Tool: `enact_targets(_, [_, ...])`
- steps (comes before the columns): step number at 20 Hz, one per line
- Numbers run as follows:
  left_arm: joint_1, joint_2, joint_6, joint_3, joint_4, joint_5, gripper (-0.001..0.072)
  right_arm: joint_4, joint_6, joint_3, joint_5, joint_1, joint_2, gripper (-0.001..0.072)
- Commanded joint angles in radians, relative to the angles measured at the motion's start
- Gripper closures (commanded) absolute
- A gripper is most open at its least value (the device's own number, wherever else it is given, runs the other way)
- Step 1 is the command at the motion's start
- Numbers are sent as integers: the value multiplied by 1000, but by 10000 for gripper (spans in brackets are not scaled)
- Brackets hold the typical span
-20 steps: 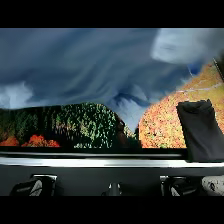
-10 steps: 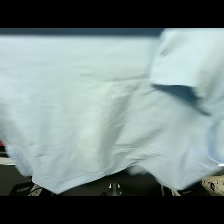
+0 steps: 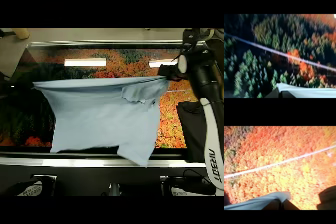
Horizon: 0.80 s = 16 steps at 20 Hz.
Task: Fold the shirts.
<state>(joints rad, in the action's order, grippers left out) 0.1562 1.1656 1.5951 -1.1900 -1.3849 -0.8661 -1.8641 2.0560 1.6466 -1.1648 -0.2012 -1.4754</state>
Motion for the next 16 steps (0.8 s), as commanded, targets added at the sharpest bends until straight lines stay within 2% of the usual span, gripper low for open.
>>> enact_targets(1, [-32, 172, 3, 35, 129, 18, 679, 211, 123, -16, 127, -1, -143, 691])
enact_targets(3, [-48, 212, 2, 34, 187, -1, 676, 283, 123, -16, 134, -1, -172, 691])
enact_targets(4, [-53, 219, 2, 31, 193, -31, 605, 289, 119, -16, 146, -1, -179, 650])
enact_targets(5, [-48, 220, 1, 16, 182, -89, 365, 291, 93, -11, 129, 6, -174, 487])
enact_targets(6, [-32, 220, -11, -9, 160, -172, 110, 299, 19, 6, 86, 20, -161, 308])
enact_targets(7, [-3, 219, -58, -40, 128, -285, 61, 301, -80, 25, 24, 48, -142, 221])
enact_targets(8, [30, 214, -97, -51, 103, -383, 67, 301, -174, 34, -40, 87, -122, 217])
enact_targets(10, [116, 180, -115, 3, 79, -528, 224, 327, -307, 32, -250, 201, -96, 229])
enact_targets(11, [151, 147, -116, 72, 87, -539, 246, 363, -356, 12, -348, 266, -96, 267])
enact_targets(12, [180, 103, -126, 172, 101, -527, 246, 407, -398, -36, -412, 322, -94, 303])
enact_targets(13, [200, 61, -159, 282, 127, -504, 244, 452, -431, -102, -445, 363, -87, 309])
enact_targets(14, [211, 30, -189, 379, 146, -478, 230, 494, -449, -178, -452, 393, -74, 309])
enact_targets(15, [212, 8, -213, 465, 156, -449, 163, 537, -469, -261, -431, 413, -56, 309])
enact_targets(16, [212, 2, -231, 523, 166, -423, 159, 566, -487, -328, -409, 422, -40, 309])
